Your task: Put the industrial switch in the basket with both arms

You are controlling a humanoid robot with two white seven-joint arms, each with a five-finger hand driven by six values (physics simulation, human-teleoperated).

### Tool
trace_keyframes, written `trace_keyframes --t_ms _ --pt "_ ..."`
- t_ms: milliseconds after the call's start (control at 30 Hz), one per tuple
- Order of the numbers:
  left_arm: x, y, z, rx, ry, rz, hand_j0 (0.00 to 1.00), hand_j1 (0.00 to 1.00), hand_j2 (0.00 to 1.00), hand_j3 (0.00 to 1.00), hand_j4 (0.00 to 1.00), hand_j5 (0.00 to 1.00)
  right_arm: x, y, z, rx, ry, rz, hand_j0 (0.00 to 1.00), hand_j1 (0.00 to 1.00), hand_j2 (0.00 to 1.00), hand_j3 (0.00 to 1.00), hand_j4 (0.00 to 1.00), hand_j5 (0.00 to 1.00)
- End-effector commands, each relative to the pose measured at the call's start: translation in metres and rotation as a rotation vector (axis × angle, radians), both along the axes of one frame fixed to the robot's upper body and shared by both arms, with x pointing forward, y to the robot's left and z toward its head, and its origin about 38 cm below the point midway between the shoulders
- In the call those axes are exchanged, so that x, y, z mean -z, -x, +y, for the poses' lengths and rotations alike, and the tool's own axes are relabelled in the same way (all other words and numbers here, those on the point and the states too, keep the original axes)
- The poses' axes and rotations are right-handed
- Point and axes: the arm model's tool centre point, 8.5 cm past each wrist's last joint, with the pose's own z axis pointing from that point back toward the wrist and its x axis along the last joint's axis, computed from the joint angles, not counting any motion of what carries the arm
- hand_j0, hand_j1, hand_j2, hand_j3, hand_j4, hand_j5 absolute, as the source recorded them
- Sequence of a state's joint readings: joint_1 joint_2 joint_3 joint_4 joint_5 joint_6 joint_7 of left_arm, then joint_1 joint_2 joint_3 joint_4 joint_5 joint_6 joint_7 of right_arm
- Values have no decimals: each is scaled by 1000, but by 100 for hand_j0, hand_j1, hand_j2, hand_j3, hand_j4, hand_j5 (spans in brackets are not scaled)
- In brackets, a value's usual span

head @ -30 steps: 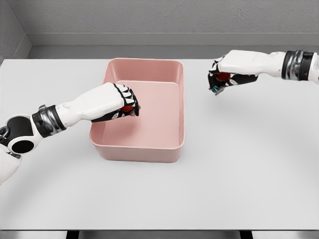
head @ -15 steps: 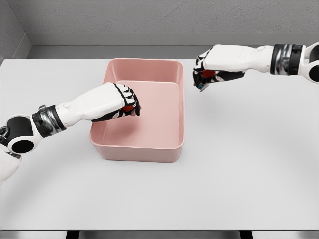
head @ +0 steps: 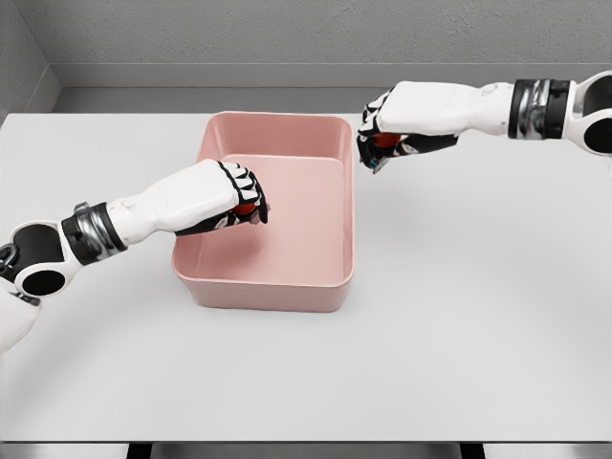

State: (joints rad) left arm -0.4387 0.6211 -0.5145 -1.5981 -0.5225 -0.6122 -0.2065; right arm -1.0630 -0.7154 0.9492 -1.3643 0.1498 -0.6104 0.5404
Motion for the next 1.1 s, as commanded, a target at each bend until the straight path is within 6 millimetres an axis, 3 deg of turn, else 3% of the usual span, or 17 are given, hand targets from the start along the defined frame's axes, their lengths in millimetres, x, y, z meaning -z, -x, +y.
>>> trace_keyframes --t_ms 0,1067 --pt "-1 0 1 -2 6 2 43 43 43 43 43 43 -1 0 0 1 -6 2 39 39 39 39 39 39" --pt "-2 0 1 -2 9 -2 42 42 42 42 42 42 -6 3 11 -30 -9 -8 39 39 39 39 39 39"
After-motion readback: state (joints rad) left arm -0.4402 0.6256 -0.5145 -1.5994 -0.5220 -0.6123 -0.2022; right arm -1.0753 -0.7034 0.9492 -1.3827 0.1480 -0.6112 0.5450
